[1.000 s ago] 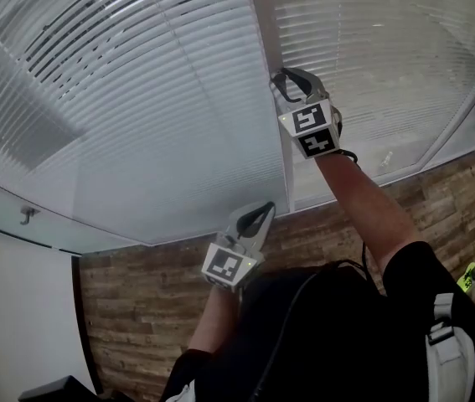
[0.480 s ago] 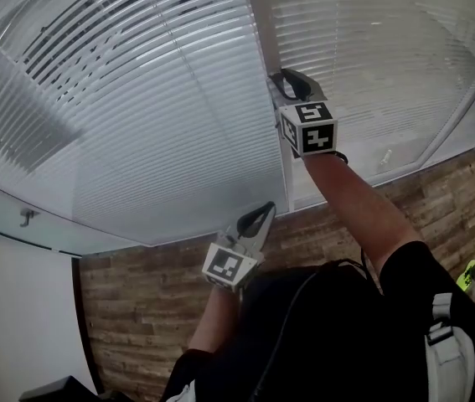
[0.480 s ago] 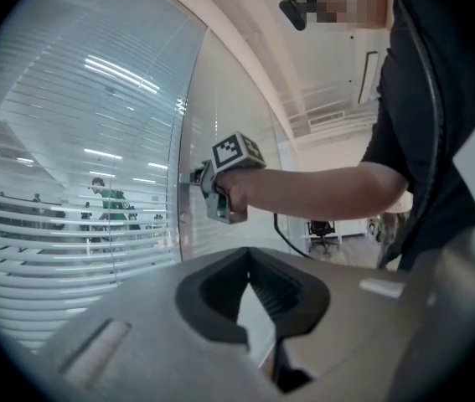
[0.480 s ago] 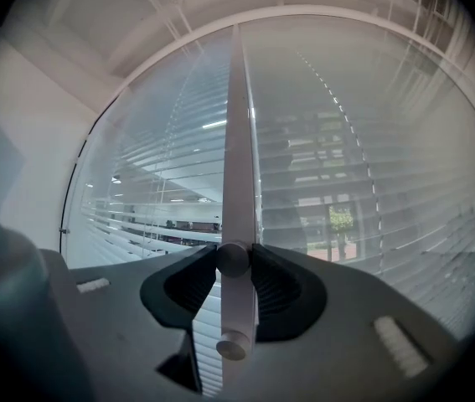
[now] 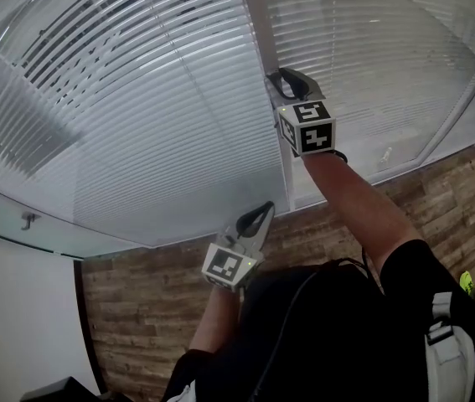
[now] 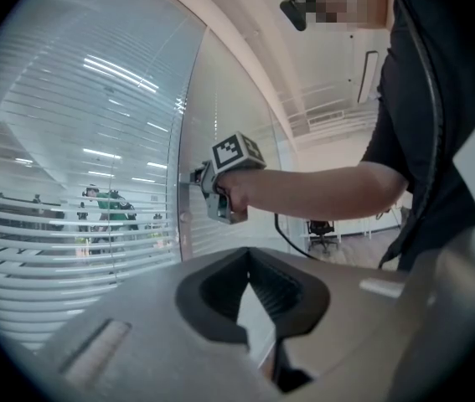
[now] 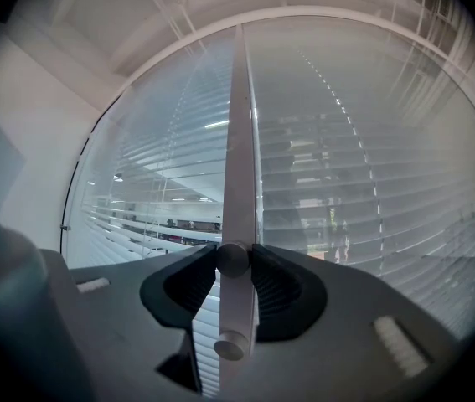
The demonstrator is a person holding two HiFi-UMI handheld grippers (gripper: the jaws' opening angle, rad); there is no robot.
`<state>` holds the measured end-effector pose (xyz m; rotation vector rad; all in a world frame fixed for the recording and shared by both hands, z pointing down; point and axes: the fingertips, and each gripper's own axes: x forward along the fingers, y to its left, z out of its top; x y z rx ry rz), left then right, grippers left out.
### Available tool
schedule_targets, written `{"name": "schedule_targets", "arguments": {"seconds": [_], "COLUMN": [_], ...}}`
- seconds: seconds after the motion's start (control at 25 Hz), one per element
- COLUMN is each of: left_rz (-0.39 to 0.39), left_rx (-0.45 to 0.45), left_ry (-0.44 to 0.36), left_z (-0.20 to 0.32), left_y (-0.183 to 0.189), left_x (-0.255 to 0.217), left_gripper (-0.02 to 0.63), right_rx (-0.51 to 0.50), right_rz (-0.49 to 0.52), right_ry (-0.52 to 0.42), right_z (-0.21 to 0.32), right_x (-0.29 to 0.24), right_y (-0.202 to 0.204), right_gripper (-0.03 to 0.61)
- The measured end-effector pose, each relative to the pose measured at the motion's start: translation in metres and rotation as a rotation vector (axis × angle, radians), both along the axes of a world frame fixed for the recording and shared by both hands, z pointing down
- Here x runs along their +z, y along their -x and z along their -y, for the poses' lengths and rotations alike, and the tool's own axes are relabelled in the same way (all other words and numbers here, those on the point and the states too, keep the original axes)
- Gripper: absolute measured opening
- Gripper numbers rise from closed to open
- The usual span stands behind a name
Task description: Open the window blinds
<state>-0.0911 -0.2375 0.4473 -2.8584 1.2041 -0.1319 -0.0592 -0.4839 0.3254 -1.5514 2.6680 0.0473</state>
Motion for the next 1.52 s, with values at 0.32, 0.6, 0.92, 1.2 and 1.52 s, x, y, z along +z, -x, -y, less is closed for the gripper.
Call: {"name": "schedule_targets", "arguments": {"seconds": [0.32, 0.6, 0.92, 1.2, 1.52], "left_rz": [0.006, 0.007, -0.009, -0.016, -0.018], "left_rx": [0.016, 0.037, 0.052, 0.062, 0.083], "left_ry": [-0.019, -0.001, 0.001, 0.007, 0.026], "left_z": [-0.001, 0.0, 0.005, 0.006, 0.013], "left_y": [0.001, 0.002, 0.015, 0.02, 0.02], "left_x": [0.001, -0.007, -0.009, -0.011, -0.021], "left_gripper": [0.005, 0.005, 0.005, 0.005, 0.005], "right_rx": [-0.014, -0.047, -0.142, -0.371, -0.524], "right_rz": [-0.018, -0.007, -0.001, -0.076, -0.092], "right_ry": [-0.011, 0.012, -0.009, -0.029, -0.06], "right_z": [-0.003, -0.01, -0.047, -0.113, -0.193], "right_x": [-0.001, 0.005, 0.005, 0.031, 0.065], "right_y": [0.0, 0.001, -0.007, -0.005, -0.025], "right_gripper": [0.143, 0.164, 0.156, 0.072, 0.006]}}
